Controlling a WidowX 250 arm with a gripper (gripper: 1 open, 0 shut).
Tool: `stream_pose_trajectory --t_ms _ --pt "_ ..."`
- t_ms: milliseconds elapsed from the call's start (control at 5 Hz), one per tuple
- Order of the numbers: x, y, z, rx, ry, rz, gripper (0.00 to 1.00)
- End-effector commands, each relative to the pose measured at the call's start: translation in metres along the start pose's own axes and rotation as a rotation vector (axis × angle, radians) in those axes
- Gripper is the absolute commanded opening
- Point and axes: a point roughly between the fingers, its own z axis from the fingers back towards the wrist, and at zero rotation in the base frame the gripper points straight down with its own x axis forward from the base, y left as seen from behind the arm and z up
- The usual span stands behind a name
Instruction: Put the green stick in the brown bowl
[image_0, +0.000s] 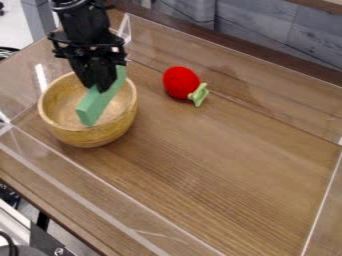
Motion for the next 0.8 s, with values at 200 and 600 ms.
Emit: stream_pose_trajectory --t_ms 200,600 --pt "0.001 0.027 -0.001 0.008 -0.034 0.045 0.0" --pt "-0.004 0.035 -0.005 0.002 -0.047 0.044 0.0"
